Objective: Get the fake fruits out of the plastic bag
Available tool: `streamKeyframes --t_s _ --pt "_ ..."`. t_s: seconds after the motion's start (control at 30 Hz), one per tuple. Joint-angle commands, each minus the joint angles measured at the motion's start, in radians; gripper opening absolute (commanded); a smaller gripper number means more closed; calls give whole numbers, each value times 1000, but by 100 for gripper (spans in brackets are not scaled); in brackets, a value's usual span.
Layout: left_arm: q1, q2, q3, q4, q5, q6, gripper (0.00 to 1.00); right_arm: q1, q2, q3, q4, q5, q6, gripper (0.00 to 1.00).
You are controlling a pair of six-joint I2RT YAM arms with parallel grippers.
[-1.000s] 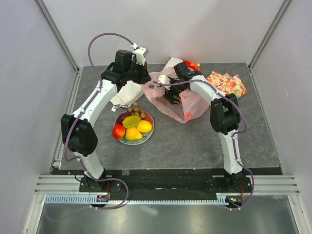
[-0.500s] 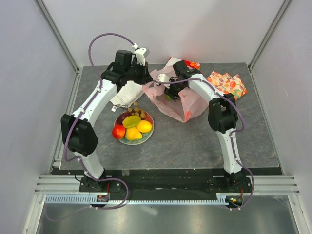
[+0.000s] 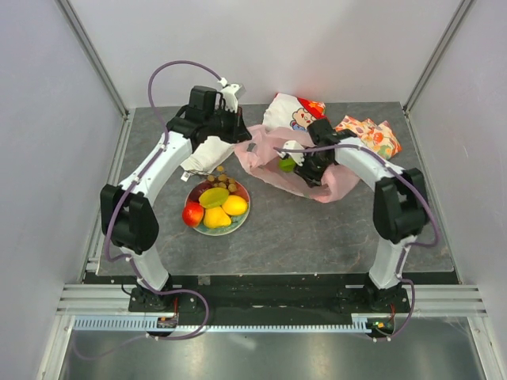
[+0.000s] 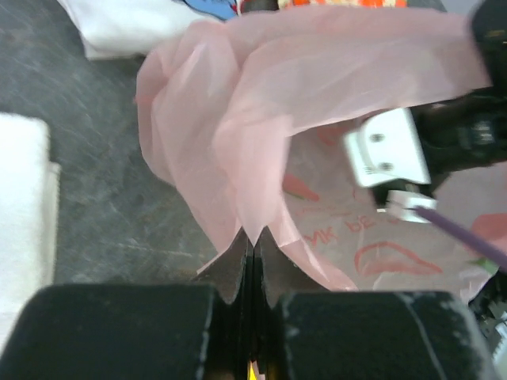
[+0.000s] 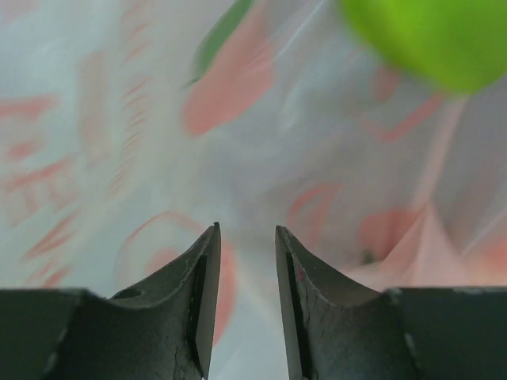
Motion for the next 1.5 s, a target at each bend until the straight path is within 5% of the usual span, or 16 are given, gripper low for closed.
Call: streamKeyframes --t_s 0.0,0.2,0.53,1.07,1.33,1.43,1.47 --pt "-26 -41 -37 14 87 -55 2 3 -199 -137 -19 3 94 41" --pt "-40 -42 -35 31 71 -45 2 6 -249 -70 3 -53 91 55" --pt "-37 -30 40 40 -1 -17 2 18 78 278 -22 -9 -182 72" --pt "-37 -13 43 16 -18 20 2 -2 293 456 -105 -76 -455 84" --pt "-37 7 58 11 -23 40 2 -9 362 479 -123 -101 -484 83" --pt "-37 10 58 13 -28 45 2 -16 377 511 -126 -135 -458 71" --pt "-37 10 57 13 -28 48 2 -19 376 524 -126 -138 -451 56"
